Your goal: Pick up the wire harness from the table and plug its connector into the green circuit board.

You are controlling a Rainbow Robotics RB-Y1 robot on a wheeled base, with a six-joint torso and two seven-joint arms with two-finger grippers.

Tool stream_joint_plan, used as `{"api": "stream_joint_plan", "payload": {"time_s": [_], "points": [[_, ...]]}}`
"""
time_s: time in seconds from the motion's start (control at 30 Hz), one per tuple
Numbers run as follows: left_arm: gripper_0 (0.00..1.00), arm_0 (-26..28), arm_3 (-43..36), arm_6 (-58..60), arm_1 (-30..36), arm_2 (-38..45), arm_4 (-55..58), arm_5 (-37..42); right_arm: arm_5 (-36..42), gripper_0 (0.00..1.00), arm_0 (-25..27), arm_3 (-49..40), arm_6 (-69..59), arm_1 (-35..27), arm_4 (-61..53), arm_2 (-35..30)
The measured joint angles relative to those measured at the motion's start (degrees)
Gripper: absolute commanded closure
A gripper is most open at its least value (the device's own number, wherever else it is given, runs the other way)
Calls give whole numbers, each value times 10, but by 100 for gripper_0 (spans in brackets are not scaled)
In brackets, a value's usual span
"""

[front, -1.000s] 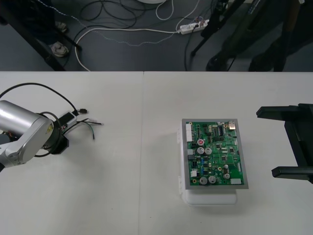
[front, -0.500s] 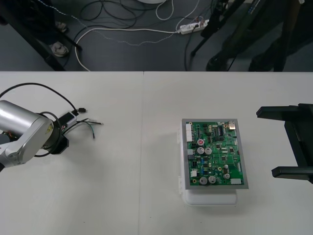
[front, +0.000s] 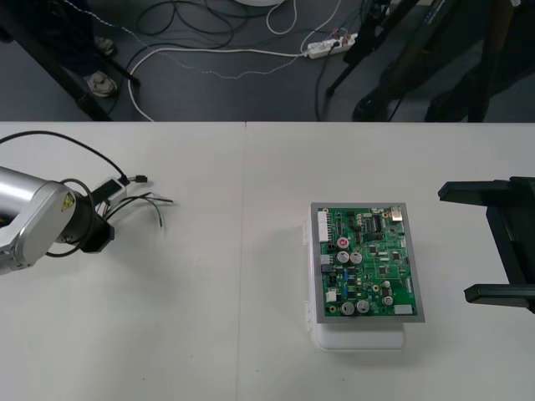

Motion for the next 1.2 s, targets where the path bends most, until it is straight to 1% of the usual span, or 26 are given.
{"api": "stream_joint_plan", "payload": {"time_s": [0.27,0.53,0.93,1.2], "points": [[100,-6,-48,-2,0,39,19,0,0,0,0,0,0,0,0,0],[100,-27,-72,-2,0,91,79,0,0,0,0,0,0,0,0,0],[100,-91,-82,-2,0,164,175,0,0,0,0,0,0,0,0,0],[100,-133,-82,-4,0,202,262,0,0,0,0,0,0,0,0,0]]}}
